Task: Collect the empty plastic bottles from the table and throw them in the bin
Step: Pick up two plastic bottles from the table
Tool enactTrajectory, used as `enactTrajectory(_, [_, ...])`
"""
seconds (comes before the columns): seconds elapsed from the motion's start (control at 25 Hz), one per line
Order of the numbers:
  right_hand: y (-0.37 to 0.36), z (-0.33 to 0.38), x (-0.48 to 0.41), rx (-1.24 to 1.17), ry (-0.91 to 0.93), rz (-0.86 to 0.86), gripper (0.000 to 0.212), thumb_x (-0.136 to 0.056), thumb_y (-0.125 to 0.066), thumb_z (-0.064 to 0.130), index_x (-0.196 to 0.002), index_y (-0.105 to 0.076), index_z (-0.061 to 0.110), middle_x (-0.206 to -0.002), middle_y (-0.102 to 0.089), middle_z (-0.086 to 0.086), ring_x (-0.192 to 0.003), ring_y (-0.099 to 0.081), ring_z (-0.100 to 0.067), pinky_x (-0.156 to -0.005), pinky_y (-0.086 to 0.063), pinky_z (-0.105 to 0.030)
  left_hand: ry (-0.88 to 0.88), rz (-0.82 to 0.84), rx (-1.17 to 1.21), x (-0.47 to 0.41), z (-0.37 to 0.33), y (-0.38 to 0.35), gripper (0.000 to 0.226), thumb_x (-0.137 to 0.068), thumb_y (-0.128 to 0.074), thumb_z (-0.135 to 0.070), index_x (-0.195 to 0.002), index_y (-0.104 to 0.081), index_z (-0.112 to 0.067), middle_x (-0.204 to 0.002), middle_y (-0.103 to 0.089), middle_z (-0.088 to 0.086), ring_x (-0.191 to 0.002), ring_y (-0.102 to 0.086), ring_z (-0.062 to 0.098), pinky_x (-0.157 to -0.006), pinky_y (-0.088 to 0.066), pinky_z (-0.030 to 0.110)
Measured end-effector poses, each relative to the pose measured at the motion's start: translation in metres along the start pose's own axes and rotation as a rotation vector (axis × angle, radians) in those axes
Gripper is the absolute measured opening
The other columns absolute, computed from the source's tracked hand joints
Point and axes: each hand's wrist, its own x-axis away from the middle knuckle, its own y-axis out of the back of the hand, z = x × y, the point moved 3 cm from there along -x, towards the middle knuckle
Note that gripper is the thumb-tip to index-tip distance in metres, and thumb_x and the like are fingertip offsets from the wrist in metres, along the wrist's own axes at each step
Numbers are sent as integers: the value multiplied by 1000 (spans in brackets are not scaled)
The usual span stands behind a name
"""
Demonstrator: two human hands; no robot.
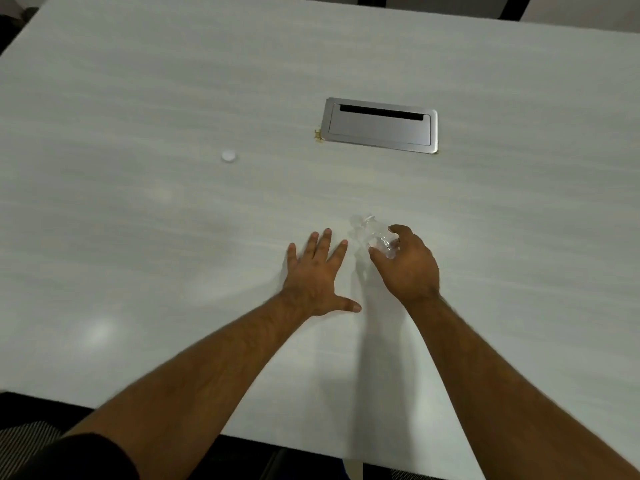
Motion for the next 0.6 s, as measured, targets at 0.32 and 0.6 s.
enactTrajectory(0.32, [-32,20,14,-112,0,-118,57,-81,-64,55,-127,-55,22,-115,-69,-2,-102,-66,-26,-87,-56,-46,-177,-471,32,13,19,-28,100,-79,-28,-87,-155,-28,-21,-164,-19,8,-153,-13,25,-121,-9,56])
enactTrajectory(0.6, [-55,76,2,-296,-131,33,51,-84,-71,41,-129,-53,24,-101,-65,5,-94,-65,-19,-84,-52,-33,-55,-826,285,-8,79,1,40,-88,-49,-22,-114,-68,0,-115,-69,21,-108,-66,39,-97,-50,45])
